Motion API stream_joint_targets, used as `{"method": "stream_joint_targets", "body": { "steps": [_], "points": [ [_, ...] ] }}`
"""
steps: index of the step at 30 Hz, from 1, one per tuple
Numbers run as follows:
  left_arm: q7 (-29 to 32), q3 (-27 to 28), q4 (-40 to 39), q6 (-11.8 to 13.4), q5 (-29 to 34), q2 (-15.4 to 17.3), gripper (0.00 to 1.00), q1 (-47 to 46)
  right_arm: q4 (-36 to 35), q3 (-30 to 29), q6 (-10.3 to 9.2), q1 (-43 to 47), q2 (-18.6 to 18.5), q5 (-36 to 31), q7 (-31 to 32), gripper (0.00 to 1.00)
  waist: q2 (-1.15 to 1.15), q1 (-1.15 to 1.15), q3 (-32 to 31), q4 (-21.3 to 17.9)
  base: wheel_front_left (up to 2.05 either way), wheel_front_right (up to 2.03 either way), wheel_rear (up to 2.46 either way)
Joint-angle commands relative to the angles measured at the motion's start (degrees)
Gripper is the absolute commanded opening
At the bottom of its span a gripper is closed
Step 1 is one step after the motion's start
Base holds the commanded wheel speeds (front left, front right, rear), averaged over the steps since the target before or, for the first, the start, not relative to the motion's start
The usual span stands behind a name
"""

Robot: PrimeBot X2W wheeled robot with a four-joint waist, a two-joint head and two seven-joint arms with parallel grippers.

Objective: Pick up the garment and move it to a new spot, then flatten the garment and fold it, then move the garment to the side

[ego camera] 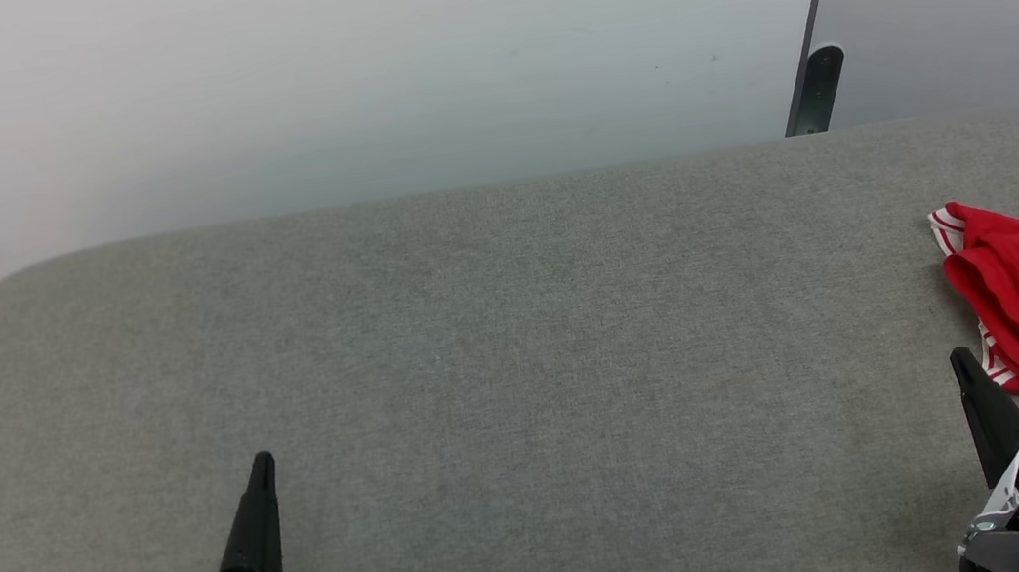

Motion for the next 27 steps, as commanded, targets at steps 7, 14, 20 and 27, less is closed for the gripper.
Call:
{"method": "stream_joint_targets", "body": {
  "steps": [7, 14, 20, 27],
  "points": [
    [0.16, 0.14, -0.06, -0.16, -0.19, 0.08, 0.0, -0.58, -0.13, 0.07, -0.02, -0.11, 0.22, 0.22, 0.11, 0.0, 0.0, 0.0, 0.0, 0.0, 0.0, 0.0, 0.0],
    [0.16, 0.15, -0.06, -0.17, -0.2, 0.08, 0.0, -0.58, -0.13, 0.07, -0.02, -0.11, 0.22, 0.22, 0.11, 0.0, 0.0, 0.0, 0.0, 0.0, 0.0, 0.0, 0.0],
    [0.16, 0.15, -0.06, -0.17, -0.2, 0.08, 0.0, -0.58, -0.13, 0.07, -0.02, -0.11, 0.22, 0.22, 0.11, 0.0, 0.0, 0.0, 0.0, 0.0, 0.0, 0.0, 0.0],
    [0.16, 0.15, -0.06, -0.17, -0.2, 0.08, 0.0, -0.58, -0.13, 0.07, -0.02, -0.11, 0.22, 0.22, 0.11, 0.0, 0.0, 0.0, 0.0, 0.0, 0.0, 0.0, 0.0]
  ]
}}
